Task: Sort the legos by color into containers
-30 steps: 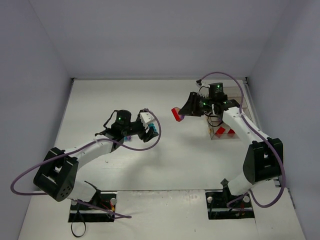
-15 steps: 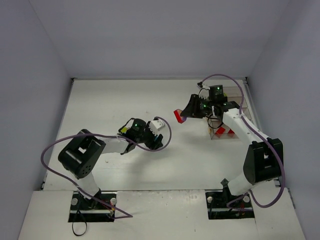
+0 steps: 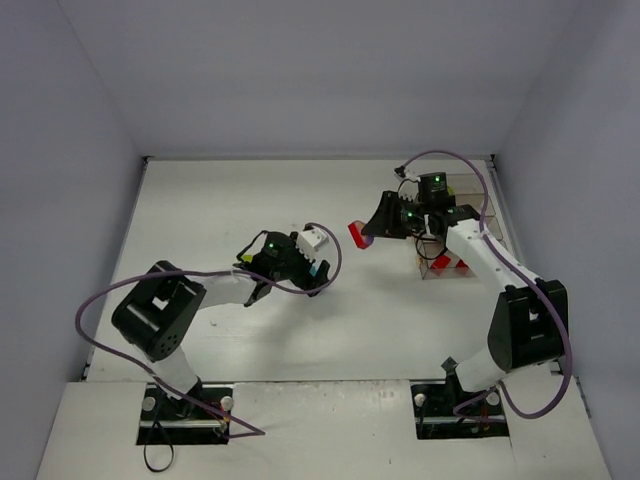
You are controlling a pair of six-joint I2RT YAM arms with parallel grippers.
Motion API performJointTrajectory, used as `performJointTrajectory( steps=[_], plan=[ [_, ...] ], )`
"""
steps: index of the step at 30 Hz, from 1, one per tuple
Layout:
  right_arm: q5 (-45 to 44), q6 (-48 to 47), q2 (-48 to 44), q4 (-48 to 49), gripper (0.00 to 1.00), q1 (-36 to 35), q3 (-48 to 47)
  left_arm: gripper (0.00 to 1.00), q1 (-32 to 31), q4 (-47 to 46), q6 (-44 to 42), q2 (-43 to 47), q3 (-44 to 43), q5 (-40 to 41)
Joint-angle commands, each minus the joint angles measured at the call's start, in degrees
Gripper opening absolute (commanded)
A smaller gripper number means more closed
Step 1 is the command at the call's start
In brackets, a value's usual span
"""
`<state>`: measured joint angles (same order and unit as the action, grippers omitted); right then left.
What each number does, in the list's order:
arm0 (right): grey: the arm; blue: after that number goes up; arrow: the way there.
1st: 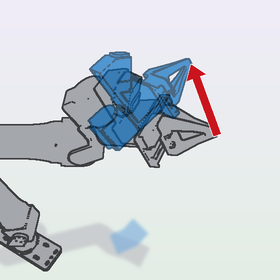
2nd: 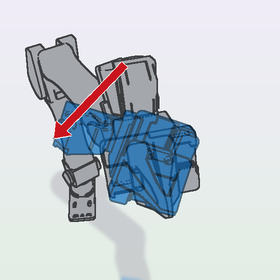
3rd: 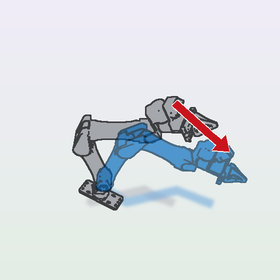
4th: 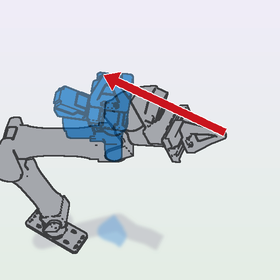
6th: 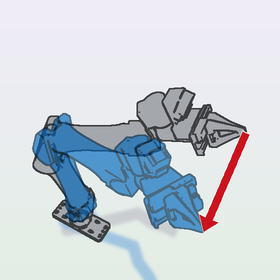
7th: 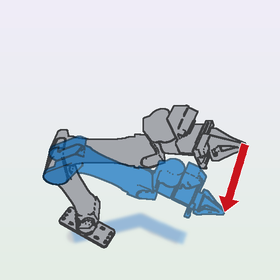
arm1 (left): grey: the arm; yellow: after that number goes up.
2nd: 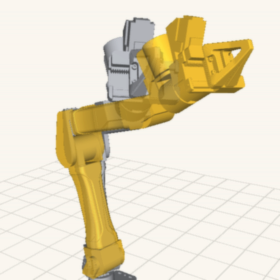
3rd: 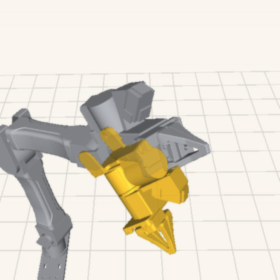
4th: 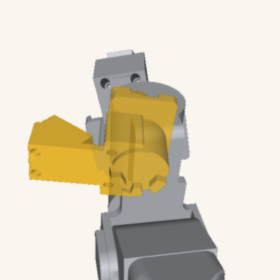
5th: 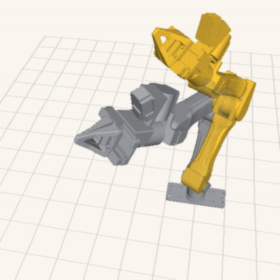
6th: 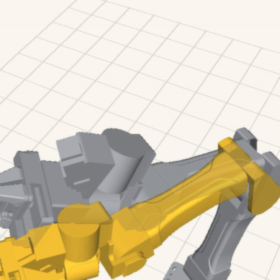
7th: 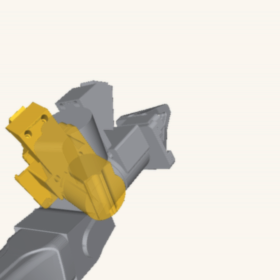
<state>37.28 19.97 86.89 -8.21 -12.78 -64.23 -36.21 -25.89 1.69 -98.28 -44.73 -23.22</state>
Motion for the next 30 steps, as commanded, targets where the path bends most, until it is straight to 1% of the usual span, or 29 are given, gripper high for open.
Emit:
performJointTrajectory(
  steps=[1,4,7,8,10,11,15,21,22,23,24,25,30],
  plan=[
    [1.74,-1.24,-2.78,1.79,0.0,0.21,-1.69,0.82,0.43,-1.19,1.65,9.14,-4.04,-0.07],
    [3.76,-2.12,-2.78,1.88,0.0,0.21,-2.66,0.83,1.05,4.16,2.7,13.27,-7.38,-0.42],
    [5.52,-3.35,-3.39,2.14,0.0,0.21,-3.45,0.83,2.89,3.75,6.47,16.79,-8.18,-3.31],
    [5.96,-3.62,-3.57,2.4,0.0,0.21,-3.71,0.82,3.5,3.22,9.53,17.5,-8.35,-6.1],
    [8.06,-4.23,-4.1,3.02,0.0,0.21,-4.06,0.82,5.44,1.9,12.53,18.47,-8.79,-9.37],
    [8.94,-4.41,-4.36,4.07,0.0,0.21,-4.33,0.82,5.79,1.9,14.81,18.56,-9.67,-12.34],
    [12.99,-4.5,-5.59,7.5,0.0,0.12,-5.29,0.82,7.11,0.93,20.0,18.65,-11.34,-18.94],
    [19.49,-4.59,-7.26,13.65,0.0,0.21,-6.7,0.82,8.87,-6.0,27.82,18.65,-11.43,-23.62],
    [20.2,-4.5,-7.79,14.44,0.0,0.21,-6.7,0.82,9.22,-9.67,29.23,18.56,-11.26,-25.19],
    [21.07,-4.32,-7.88,15.67,0.0,0.12,-6.7,0.82,9.57,-11.71,32.03,18.56,-11.0,-25.81],
    [21.69,-4.15,-8.05,16.2,0.0,0.12,-6.7,0.82,9.75,-13.64,33.1,18.56,-10.91,-26.17],
    [22.92,-4.23,-8.14,16.64,0.0,0.12,-6.7,0.82,9.84,-16.01,33.89,18.74,-10.99,-26.52],
    [26.7,-3.27,-8.84,20.16,0.0,0.03,-6.09,0.82,10.01,-18.84,35.92,18.21,-12.57,-26.88]
  ],
)
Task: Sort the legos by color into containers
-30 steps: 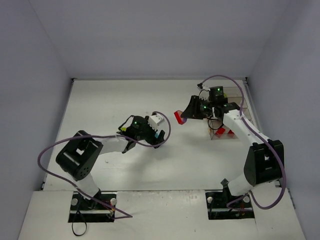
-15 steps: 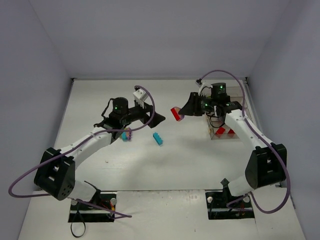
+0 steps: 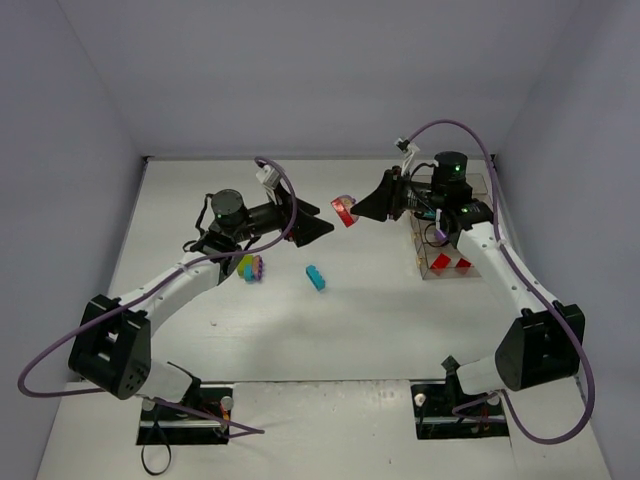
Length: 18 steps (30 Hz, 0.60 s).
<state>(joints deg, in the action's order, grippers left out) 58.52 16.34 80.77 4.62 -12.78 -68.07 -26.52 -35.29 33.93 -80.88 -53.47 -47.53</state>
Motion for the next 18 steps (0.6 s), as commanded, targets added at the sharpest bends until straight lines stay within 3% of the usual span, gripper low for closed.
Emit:
performJointTrajectory(
  steps=[1,18],
  plan=[
    [6.16,0.54,-2.99,7.59,0.0,-0.06,-2.15,0.81,0.24,-10.23,4.03,0.64,-3.92,-2.57],
    [7.31,1.41,-2.9,10.58,0.0,-3.22,-2.33,0.66,0.24,-21.48,12.82,-4.81,-5.94,-1.43]
  ],
)
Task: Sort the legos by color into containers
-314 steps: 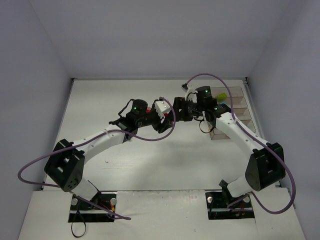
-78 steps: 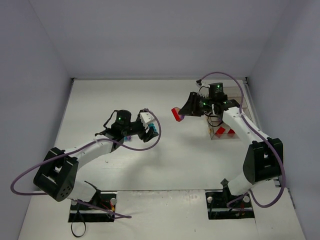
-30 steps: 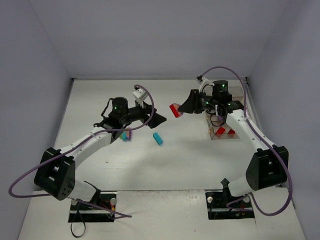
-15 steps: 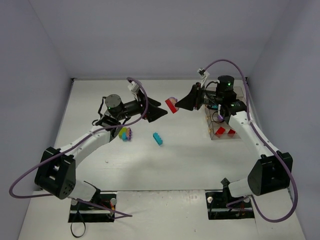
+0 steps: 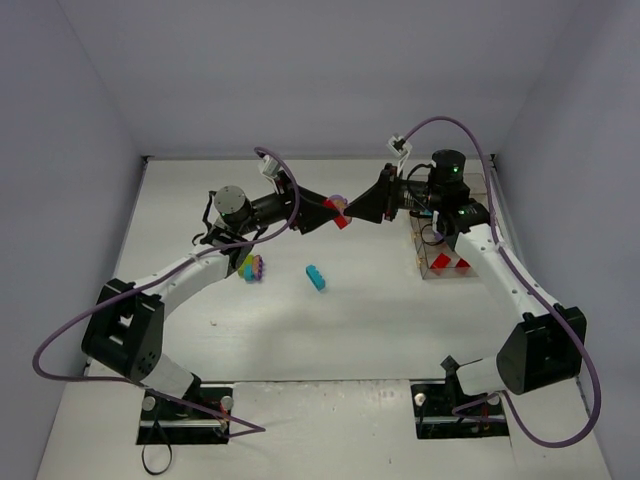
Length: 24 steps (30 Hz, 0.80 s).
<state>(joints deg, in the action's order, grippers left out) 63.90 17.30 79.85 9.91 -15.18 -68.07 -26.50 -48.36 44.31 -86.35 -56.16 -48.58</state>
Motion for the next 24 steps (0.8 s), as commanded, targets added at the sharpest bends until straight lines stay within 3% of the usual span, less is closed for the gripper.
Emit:
performJointTrajectory(
  steps=[1,5,8,14,17,24],
  plan=[
    [1.84,0.37,-1.81,5.38,0.0,-0.99,-2.33,0.65,0.22,-8.77,2.79,0.57,-3.43,-0.29],
    [1.14,0.54,-1.81,5.73,0.0,-1.26,-2.06,0.52,0.22,-9.12,2.79,0.21,-3.34,-0.81],
    [0.88,0.63,-1.72,5.73,0.0,-1.26,-1.98,0.5,0.22,-9.12,2.88,0.39,-2.81,-0.91],
    [0.26,0.54,-1.46,5.82,0.0,-1.17,-1.8,0.51,0.31,-9.03,3.15,1.0,-1.24,-1.52],
    [0.26,0.54,-1.37,5.73,0.0,-1.17,-1.89,0.57,0.31,-9.03,3.41,1.35,-0.44,-1.96],
    [0.26,0.72,-1.63,5.73,0.0,-1.08,-1.98,0.56,0.4,-9.03,4.02,1.36,-0.44,-2.92]
  ],
)
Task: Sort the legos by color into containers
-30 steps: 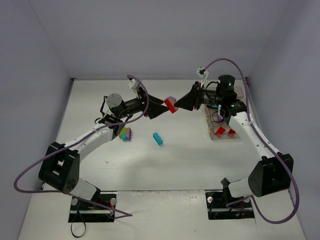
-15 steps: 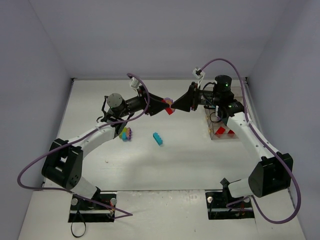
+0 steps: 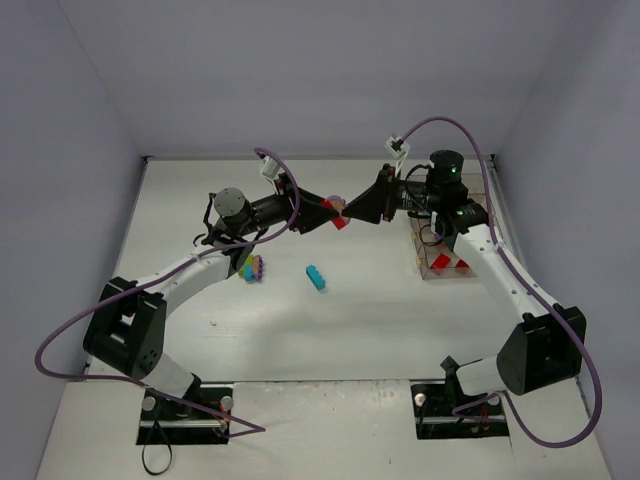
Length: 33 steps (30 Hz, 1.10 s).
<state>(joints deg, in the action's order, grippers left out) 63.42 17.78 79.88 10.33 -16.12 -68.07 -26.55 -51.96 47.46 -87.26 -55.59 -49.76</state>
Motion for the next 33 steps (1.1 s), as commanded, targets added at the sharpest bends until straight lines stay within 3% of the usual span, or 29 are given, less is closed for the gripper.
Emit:
performJointTrajectory(
  steps=[1,5,10,16,33],
  plan=[
    [0.74,0.06,-1.65,5.32,0.0,-0.14,-1.89,0.51,0.44,-5.43,0.88,1.93,-1.1,-1.92],
    [0.74,0.24,-2.0,5.32,0.0,-0.14,-1.71,0.45,0.44,-6.21,1.67,1.48,-1.27,-2.27],
    [0.65,-0.03,-2.53,5.32,0.0,0.21,-1.1,0.22,0.44,-9.2,4.04,0.43,-1.53,-3.59],
    [0.65,-0.38,-3.32,5.14,0.0,1.79,-0.31,0.02,0.44,-10.26,5.54,0.34,-0.92,-5.09],
    [1.36,-2.4,-5.34,3.56,0.0,9.7,1.45,0.0,2.9,-12.81,9.05,1.04,3.21,-7.2]
  ],
)
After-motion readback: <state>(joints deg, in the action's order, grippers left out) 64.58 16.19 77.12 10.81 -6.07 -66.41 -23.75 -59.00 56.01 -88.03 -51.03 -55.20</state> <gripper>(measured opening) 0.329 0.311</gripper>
